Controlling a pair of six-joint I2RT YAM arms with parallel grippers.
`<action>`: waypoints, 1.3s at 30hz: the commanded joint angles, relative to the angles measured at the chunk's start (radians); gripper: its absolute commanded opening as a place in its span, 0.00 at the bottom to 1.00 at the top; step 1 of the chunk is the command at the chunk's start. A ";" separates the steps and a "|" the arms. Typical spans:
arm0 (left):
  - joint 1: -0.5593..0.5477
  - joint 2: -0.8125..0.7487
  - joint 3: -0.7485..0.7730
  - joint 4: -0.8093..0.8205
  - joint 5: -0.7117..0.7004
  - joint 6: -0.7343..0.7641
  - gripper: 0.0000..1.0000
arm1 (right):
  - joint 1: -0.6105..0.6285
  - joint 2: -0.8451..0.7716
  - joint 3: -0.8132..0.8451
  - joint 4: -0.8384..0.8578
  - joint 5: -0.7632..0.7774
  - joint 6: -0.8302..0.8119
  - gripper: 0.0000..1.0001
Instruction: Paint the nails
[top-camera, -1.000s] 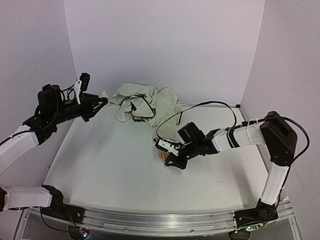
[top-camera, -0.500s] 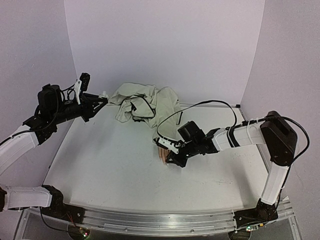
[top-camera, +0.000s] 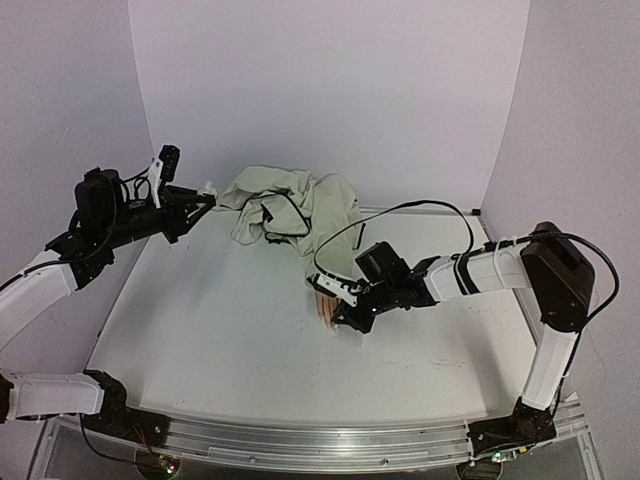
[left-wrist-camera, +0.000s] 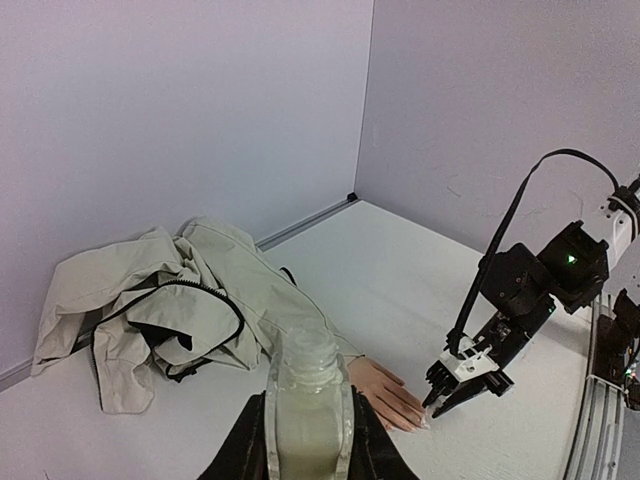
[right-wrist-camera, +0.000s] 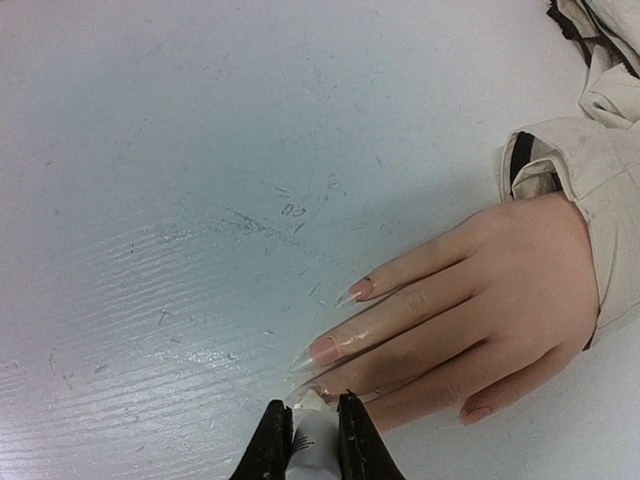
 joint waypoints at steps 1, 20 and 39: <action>0.006 -0.019 0.007 0.072 0.011 -0.001 0.00 | 0.003 -0.032 0.018 0.004 0.021 0.011 0.00; 0.007 -0.025 0.006 0.073 0.011 0.000 0.00 | 0.032 -0.041 -0.015 -0.042 0.008 0.013 0.00; 0.007 -0.019 0.007 0.073 0.013 0.000 0.00 | 0.031 -0.025 0.019 0.020 0.047 0.012 0.00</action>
